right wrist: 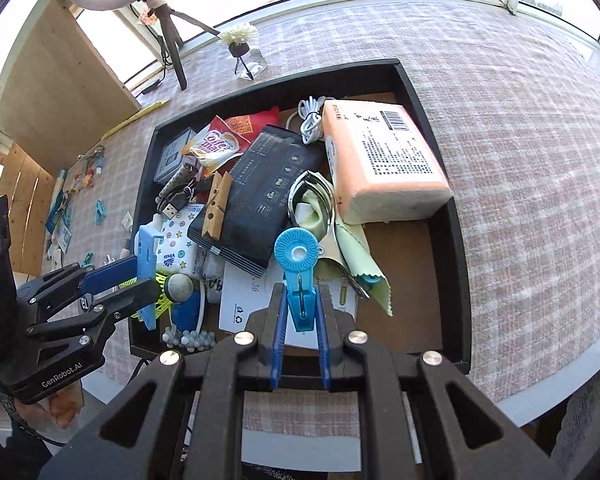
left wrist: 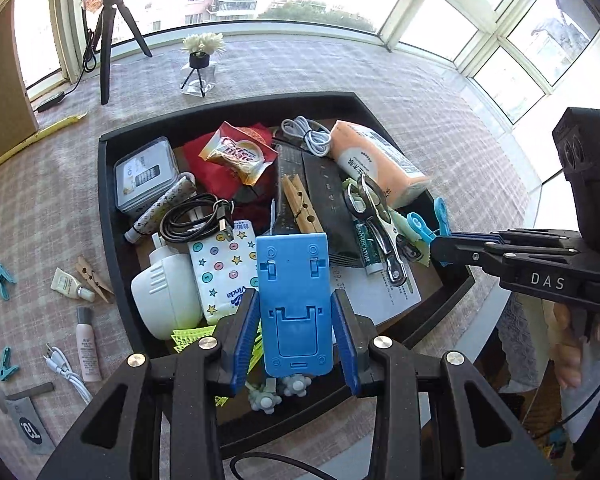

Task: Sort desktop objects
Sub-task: 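Carry the phone stand and blue clip with both tools over the black tray, then open both tools to drop the phone stand and clip into the tray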

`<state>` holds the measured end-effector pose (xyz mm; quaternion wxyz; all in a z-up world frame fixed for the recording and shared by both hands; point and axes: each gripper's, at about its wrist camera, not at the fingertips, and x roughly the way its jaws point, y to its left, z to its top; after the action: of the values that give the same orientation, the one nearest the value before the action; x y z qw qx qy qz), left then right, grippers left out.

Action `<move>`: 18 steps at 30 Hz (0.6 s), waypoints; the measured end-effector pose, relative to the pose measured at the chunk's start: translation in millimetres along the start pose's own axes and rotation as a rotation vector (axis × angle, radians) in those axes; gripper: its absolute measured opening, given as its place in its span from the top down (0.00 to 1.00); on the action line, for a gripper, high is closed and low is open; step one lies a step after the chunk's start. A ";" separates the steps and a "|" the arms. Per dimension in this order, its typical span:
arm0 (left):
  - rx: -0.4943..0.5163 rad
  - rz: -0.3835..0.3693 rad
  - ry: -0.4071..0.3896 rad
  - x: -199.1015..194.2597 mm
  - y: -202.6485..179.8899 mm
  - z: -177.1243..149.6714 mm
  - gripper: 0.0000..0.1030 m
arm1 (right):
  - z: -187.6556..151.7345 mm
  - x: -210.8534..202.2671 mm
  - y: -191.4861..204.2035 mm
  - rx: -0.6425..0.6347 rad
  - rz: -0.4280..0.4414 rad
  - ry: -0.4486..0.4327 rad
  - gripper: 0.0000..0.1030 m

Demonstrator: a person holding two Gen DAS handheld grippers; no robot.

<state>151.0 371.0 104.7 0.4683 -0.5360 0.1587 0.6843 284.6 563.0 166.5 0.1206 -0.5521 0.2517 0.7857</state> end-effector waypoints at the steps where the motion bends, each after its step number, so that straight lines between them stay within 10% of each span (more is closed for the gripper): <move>1: 0.010 -0.003 0.004 2.1 -5.1 1.1 0.67 | -1.1 -1.0 -5.4 0.010 -0.007 -0.002 0.86; 5: 0.021 -0.003 0.007 7.1 -18.0 5.1 0.64 | -3.9 -5.3 -17.2 0.024 -0.018 -0.011 0.83; 8: 0.006 0.002 -0.013 3.1 -19.9 6.5 0.44 | -3.7 -9.9 -20.0 0.033 -0.027 -0.025 0.66; 18: -0.109 0.071 -0.035 -12.8 21.9 -6.0 0.46 | 12.7 -4.1 29.5 -0.107 0.010 -0.031 0.66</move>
<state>136.6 349.4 107.5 0.4165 -0.5427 0.1321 0.7173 262.1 545.1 181.4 0.0910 -0.5444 0.2104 0.8069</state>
